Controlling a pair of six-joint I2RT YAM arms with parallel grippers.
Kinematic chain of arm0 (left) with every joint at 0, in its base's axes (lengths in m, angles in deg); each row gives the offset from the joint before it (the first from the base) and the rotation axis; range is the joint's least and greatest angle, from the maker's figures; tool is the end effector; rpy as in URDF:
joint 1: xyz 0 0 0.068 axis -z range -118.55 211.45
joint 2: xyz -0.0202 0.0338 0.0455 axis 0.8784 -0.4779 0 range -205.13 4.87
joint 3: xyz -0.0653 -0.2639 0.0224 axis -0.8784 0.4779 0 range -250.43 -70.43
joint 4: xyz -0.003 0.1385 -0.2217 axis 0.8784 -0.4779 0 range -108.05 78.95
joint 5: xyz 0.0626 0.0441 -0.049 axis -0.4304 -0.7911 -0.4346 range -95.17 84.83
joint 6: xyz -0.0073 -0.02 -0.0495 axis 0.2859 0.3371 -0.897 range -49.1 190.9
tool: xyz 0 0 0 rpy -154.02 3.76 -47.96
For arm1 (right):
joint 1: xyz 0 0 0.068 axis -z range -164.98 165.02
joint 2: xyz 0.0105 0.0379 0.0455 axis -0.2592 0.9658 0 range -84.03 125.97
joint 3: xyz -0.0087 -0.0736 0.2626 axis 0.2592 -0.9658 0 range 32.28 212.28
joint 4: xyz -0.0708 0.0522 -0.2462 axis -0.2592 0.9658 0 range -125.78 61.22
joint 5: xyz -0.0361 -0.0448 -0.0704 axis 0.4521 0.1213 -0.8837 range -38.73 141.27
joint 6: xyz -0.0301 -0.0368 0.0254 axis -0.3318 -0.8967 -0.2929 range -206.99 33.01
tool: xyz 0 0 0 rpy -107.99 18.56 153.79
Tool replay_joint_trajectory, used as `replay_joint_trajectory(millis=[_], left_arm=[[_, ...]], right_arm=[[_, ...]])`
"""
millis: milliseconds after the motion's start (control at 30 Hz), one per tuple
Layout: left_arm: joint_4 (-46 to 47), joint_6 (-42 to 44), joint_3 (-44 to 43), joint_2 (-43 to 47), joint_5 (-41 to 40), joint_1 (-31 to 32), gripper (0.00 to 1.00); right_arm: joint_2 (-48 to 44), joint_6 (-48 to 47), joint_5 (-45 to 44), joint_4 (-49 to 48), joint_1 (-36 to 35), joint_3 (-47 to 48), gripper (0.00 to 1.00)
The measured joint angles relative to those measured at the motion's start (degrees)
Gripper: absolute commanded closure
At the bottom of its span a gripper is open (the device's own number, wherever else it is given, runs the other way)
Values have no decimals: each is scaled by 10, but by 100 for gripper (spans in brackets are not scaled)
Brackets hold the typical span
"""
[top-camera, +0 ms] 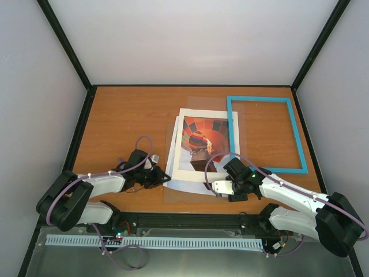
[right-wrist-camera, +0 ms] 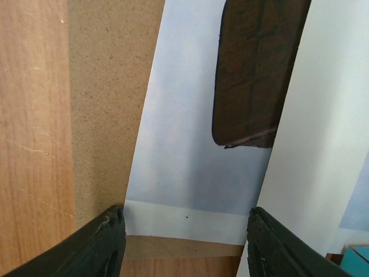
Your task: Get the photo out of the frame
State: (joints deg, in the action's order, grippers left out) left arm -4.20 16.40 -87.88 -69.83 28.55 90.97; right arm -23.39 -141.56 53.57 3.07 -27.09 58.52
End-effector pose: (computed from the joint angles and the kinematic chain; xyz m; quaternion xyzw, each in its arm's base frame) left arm 0.1639 -0.1154 0.1148 -0.0988 0.9004 -0.4197 0.0583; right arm 0.1163 0.1070 0.1497 -0.7409 0.6553 0.0039 0.1470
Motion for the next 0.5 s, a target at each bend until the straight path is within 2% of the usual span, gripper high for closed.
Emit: replay_joint_trajectory(millis=[67,267,367,500], left_arm=[[4,0,0,-5,2,-1,99],[-10,3,-1,23,2,-13,99],[-46,9,-2,79,1,-21,99],[-120,13,-2,177,-5,-23,99]], right_arm=[[0,0,0,0,0,0,40],[-8,7,0,38,0,26,30],[-27,11,21,86,-1,92,31],[-28,40,57,66,-1,165,32]])
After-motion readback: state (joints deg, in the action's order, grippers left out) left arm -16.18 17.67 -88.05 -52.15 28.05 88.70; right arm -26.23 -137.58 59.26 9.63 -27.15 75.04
